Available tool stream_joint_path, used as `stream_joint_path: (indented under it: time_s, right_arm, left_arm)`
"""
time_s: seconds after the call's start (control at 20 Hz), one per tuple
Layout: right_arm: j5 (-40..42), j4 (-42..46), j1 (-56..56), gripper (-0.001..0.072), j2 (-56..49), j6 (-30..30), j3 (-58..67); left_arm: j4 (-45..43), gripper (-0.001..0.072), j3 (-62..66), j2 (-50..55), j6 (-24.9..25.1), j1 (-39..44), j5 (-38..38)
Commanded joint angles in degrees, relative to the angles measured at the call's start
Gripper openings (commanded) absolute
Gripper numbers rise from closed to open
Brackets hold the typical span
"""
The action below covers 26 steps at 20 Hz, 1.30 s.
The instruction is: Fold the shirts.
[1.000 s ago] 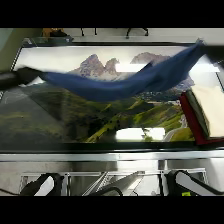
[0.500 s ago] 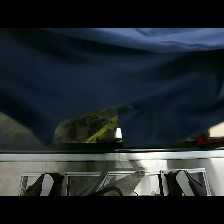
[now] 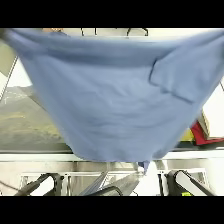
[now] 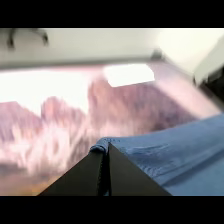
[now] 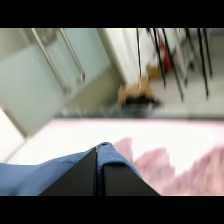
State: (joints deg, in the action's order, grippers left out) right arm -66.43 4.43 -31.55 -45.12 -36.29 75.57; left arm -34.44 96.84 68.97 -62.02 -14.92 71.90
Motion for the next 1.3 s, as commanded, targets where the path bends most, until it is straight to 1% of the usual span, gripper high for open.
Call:
stream_joint_path:
  time_s: [0.0,0.1,0.15,0.25,0.4,0.45,0.5,0.6,0.65,0.75,0.9,1.1,1.25]
  right_arm:
    - [6.6,9.1,7.9,0.0017,-12.0,1.7,-7.9]
    - [11.1,5.3,10.8,0.0017,-21.3,5.9,-7.2]
    - [12.6,3.1,12.3,0.0017,-26.1,7.4,-5.2]
    - [13.5,2.4,15.0,0.0017,-35.1,7.6,1.8]
    - [13.7,2.5,16.5,0.0017,-44.3,3.5,12.9]
    - [13.7,4.3,16.2,0.0017,-46.0,1.2,15.8]
    - [13.7,8.4,15.8,0.0017,-46.8,-1.7,18.0]
    - [13.4,21.1,15.1,0.0016,-46.8,-7.6,21.0]
    - [13.5,28.3,15.1,0.0016,-46.8,-10.9,22.2]
    - [13.2,38.0,15.1,0.0016,-46.7,-14.9,22.9]
    - [12.4,41.5,15.2,0.0016,-47.0,-15.0,22.9]
    - [12.4,44.5,15.2,0.0017,-47.6,-14.8,22.9]
    - [11.1,44.5,15.3,0.0018,-49.1,-14.8,22.9]
  left_arm:
    - [-11.2,0.0014,-7.7,12.1,0.5,9.5,-5.3]
    - [-13.8,0.0014,-8.6,19.6,-0.5,10.2,-10.4]
    - [-14.1,0.0013,-7.6,23.4,-1.3,10.1,-11.7]
    - [-14.1,0.0013,-2.9,29.9,-3.3,9.6,-11.1]
    - [-14.6,0.0013,6.4,36.6,-6.6,9.6,-9.2]
    - [-17.1,0.0013,9.7,38.1,-9.0,9.6,-8.4]
    - [-21.0,0.0013,12.3,39.1,-11.6,9.7,-7.5]
    - [-28.9,0.0013,16.7,40.6,-16.5,9.9,-4.4]
    - [-31.1,0.0013,18.0,41.2,-17.9,9.9,-2.9]
    - [-32.2,0.0013,18.0,41.4,-18.4,10.8,-1.8]
    - [-33.8,0.0013,15.5,41.4,-19.1,12.1,-2.1]
    - [-42.2,0.0013,11.1,41.4,-21.1,14.3,-3.0]
    - [-42.1,0.0013,7.8,41.4,-21.6,14.7,-6.6]
